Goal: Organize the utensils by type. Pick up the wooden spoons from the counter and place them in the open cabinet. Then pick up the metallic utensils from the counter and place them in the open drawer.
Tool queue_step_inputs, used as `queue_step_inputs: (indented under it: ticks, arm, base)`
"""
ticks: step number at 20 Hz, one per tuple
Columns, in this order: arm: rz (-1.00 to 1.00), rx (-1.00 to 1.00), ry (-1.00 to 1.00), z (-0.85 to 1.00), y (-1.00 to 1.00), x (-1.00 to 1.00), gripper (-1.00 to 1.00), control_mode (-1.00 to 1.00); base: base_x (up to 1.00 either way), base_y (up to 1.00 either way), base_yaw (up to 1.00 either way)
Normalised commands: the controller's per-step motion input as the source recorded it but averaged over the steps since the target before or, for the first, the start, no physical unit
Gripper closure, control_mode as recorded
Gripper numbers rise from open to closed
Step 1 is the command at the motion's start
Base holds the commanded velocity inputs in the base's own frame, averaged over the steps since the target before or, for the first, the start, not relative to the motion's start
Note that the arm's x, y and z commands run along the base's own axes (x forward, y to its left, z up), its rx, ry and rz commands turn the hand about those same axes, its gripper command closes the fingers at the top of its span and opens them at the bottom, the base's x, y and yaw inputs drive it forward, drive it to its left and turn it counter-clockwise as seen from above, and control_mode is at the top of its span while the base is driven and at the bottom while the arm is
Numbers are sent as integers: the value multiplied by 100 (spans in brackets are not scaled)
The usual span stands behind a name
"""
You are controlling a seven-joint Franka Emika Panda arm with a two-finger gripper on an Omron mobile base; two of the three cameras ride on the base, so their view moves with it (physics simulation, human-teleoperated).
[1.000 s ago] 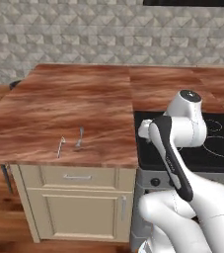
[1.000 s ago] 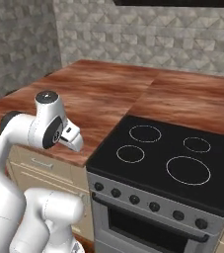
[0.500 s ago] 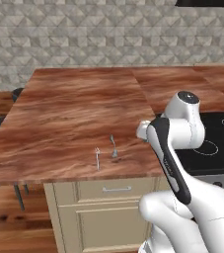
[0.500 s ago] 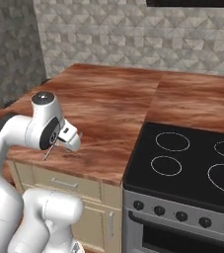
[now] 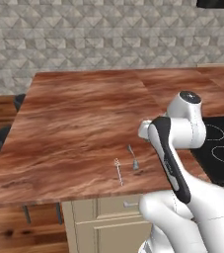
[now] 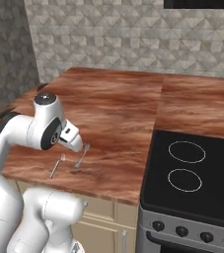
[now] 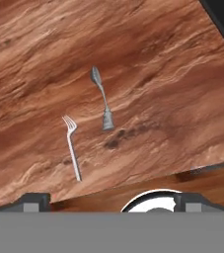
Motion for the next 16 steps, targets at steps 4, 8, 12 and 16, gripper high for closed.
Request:
queue_step_inputs:
  ticks: [4,8,12,16]
  arm:
    - [0,0,0,0,0,0,-100,100]
    - [0,-4,2,-12,0,8,-100,-100]
    - [0,-17,11,-62,0,26,-100,-100]
    - [0,-19,9,-75,3,23,-100,-100]
  base:
    - [44,6,0]
    - [28,0,0]
    - [0,0,0]
    - [0,0,0]
